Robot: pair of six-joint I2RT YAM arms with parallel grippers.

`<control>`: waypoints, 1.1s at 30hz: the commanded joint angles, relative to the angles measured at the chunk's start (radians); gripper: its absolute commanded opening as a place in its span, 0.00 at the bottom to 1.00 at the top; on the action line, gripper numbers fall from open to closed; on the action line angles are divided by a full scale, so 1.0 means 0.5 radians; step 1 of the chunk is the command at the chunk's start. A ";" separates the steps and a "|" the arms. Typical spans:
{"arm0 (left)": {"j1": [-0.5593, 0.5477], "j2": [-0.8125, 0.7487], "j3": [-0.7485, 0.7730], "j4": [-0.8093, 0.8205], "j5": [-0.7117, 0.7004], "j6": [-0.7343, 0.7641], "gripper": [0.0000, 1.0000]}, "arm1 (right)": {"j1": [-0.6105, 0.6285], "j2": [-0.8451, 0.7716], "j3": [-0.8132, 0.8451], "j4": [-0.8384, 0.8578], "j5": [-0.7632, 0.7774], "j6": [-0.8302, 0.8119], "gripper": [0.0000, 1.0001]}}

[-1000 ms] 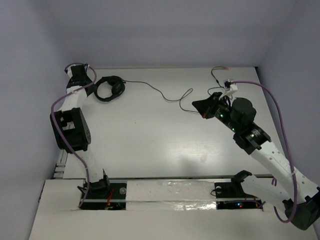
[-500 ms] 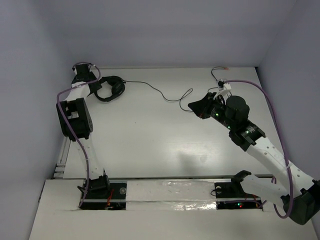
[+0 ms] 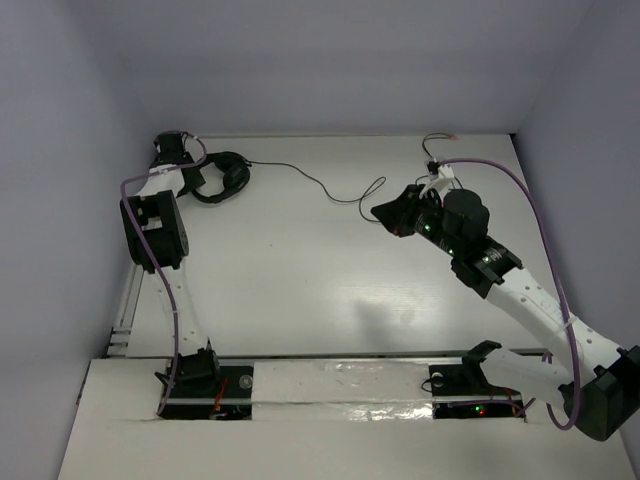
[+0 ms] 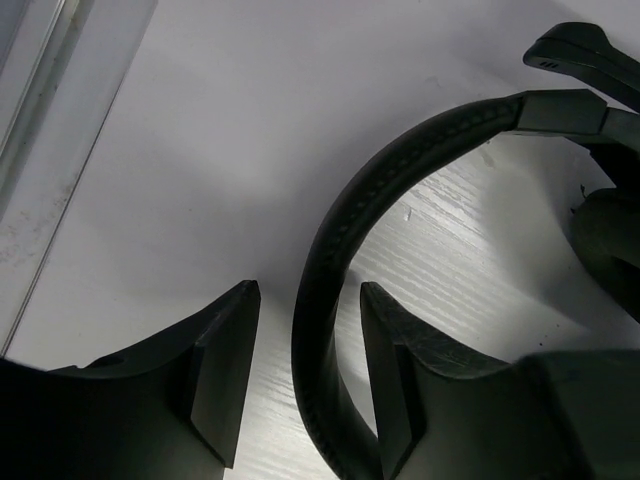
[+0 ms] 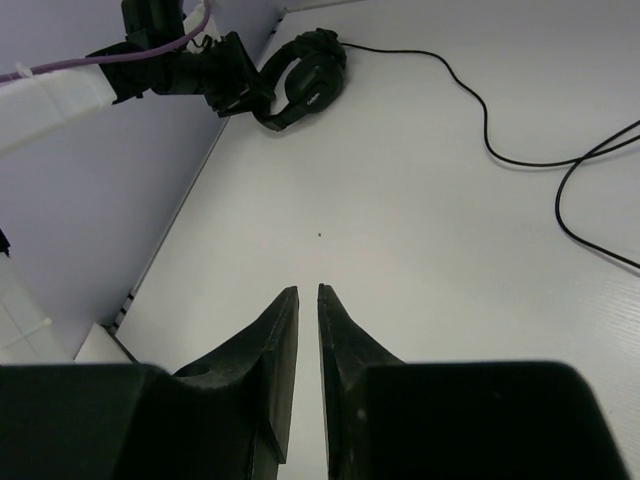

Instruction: Wrap the headphones

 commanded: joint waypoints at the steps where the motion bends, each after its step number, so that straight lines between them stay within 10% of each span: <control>1: -0.004 0.029 0.097 -0.022 -0.032 0.074 0.42 | 0.013 -0.012 0.064 0.112 0.021 -0.040 0.20; 14: -0.023 0.113 0.143 -0.034 -0.038 0.102 0.00 | 0.013 -0.018 0.057 0.109 0.113 -0.034 0.17; 16: -0.041 0.085 0.119 -0.022 -0.038 0.111 0.00 | 0.013 -0.018 0.051 0.109 0.104 -0.034 0.00; 33: -0.517 -0.881 0.278 -0.387 0.597 0.025 0.00 | -0.026 0.381 0.361 0.280 -0.006 -0.681 0.00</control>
